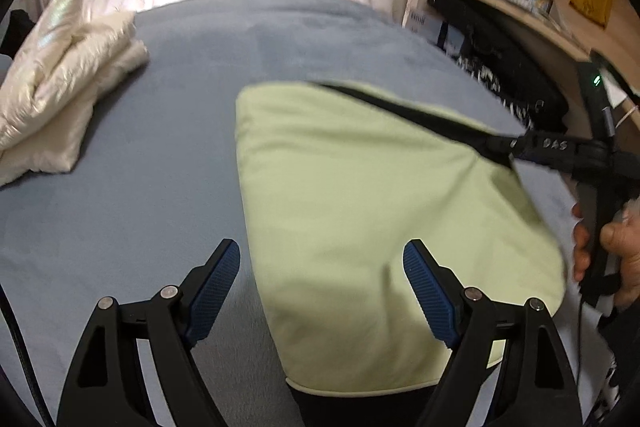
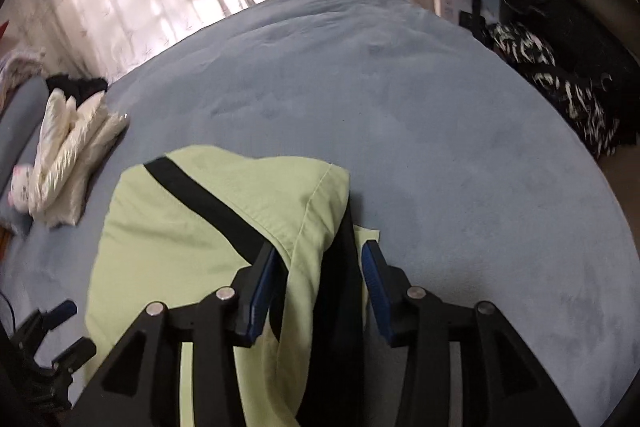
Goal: Fold large clothes
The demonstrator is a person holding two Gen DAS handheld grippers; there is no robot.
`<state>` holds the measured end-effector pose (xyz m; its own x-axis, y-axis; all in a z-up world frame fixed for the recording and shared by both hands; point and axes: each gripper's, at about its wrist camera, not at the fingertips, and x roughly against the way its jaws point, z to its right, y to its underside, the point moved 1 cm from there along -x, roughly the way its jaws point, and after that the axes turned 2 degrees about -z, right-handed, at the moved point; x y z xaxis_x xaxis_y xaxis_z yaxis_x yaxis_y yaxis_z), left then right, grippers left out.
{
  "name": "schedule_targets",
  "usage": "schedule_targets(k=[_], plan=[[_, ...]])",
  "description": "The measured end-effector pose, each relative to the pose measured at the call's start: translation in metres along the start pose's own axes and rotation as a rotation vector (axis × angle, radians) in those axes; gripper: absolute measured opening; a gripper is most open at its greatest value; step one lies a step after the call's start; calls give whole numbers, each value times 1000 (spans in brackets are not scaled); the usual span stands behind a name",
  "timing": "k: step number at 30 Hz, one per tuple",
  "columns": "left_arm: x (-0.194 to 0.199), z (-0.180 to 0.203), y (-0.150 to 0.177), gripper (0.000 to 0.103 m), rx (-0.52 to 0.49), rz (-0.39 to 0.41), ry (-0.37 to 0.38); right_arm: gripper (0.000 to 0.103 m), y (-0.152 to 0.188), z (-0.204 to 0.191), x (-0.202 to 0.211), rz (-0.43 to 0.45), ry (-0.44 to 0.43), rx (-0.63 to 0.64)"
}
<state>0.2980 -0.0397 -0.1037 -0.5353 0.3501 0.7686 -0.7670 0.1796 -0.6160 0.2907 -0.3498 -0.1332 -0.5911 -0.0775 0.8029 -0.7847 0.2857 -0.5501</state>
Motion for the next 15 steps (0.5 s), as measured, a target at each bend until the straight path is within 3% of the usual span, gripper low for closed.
schedule_targets(k=[6, 10, 15], plan=[[-1, 8, -9, 79, -34, 4, 10, 42, -5, -2, 3, -7, -52, -101], [-17, 17, -9, 74, -40, -52, 37, 44, -9, 6, 6, -79, -11, -146], [-24, 24, -8, 73, -42, -46, 35, 44, -9, -5, 12, -39, -78, -141]])
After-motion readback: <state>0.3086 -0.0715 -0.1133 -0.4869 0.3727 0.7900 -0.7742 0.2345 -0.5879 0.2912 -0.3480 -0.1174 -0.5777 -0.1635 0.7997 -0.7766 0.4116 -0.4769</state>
